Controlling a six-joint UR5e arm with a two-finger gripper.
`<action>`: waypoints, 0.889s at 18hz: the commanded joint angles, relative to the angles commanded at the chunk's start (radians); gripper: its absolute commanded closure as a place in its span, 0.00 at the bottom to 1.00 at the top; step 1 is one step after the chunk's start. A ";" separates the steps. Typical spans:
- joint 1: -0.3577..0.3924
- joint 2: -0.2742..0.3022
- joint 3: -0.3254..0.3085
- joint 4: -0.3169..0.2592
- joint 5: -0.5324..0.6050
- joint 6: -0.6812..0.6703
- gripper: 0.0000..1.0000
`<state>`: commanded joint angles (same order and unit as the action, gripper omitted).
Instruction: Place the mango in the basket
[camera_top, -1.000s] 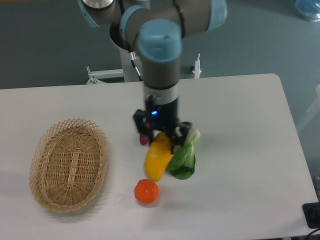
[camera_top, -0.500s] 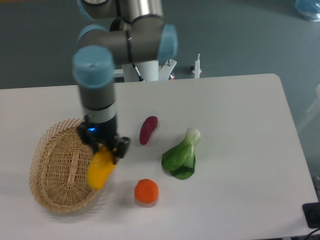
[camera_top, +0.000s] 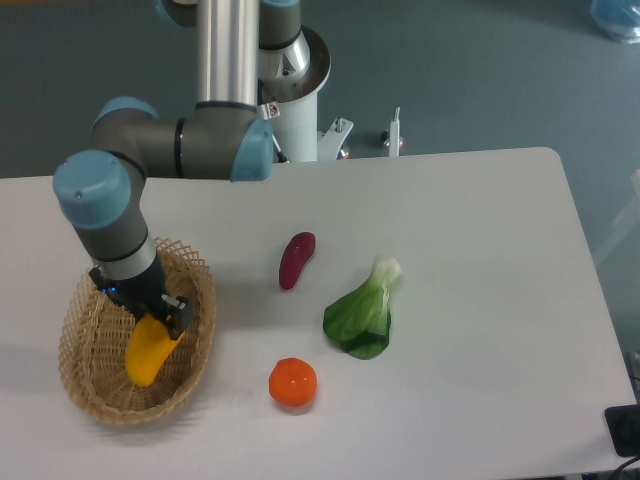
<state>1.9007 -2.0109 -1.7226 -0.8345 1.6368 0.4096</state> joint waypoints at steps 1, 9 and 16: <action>-0.009 -0.018 0.002 0.002 0.002 0.000 0.48; -0.031 -0.037 0.008 0.034 0.003 0.011 0.32; -0.029 -0.019 0.018 0.035 0.003 0.014 0.00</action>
<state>1.8714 -2.0295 -1.7043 -0.7992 1.6398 0.4234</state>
